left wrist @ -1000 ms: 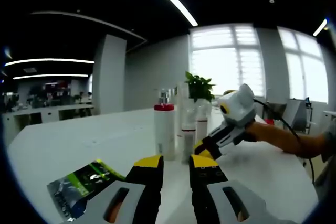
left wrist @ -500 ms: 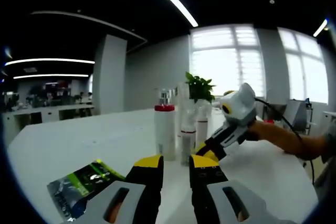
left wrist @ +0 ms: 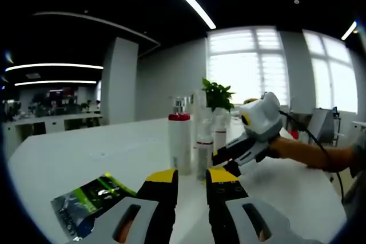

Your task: Arrange the skincare products in the storage area until every visible bottle or jar stands upright without overlapping.

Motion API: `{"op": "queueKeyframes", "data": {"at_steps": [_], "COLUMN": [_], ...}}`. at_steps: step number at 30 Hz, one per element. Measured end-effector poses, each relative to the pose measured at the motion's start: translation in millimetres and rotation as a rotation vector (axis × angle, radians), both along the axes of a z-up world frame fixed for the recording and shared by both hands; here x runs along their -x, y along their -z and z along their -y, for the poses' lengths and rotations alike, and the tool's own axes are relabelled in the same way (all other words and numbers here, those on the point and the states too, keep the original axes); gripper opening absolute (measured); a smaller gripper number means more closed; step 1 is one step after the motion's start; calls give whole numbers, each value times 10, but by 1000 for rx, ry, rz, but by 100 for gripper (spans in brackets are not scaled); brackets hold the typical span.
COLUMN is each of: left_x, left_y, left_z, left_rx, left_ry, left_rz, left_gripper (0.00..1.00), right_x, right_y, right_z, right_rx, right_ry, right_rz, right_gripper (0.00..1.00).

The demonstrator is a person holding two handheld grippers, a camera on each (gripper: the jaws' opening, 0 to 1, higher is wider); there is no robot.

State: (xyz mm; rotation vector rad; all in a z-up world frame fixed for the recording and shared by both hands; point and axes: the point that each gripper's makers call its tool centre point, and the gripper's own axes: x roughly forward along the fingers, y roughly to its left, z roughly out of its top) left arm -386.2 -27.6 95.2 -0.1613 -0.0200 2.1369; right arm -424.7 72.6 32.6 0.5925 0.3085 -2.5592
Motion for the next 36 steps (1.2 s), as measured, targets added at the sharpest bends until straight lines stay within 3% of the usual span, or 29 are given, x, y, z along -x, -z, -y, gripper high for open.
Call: {"op": "queueKeyframes", "data": {"at_steps": [4, 10, 25, 36], "left_x": [1, -1, 9, 16], "left_y": [-4, -5, -11, -12], "left_z": [1, -1, 6, 14], "left_rx": [-3, -6, -12, -17], "left_ry": [-1, -2, -1, -3], "left_rz": [-1, 0, 4, 7], "left_gripper": [20, 20, 20, 20], "right_x": [55, 71, 115, 69], "right_y": [-51, -59, -71, -53], "right_z": [-3, 14, -149, -90], "right_rx": [14, 63, 66, 71], "right_ry": [46, 72, 135, 101], "right_rz": [-49, -52, -29, -10], "right_gripper": [35, 22, 21, 22]}}
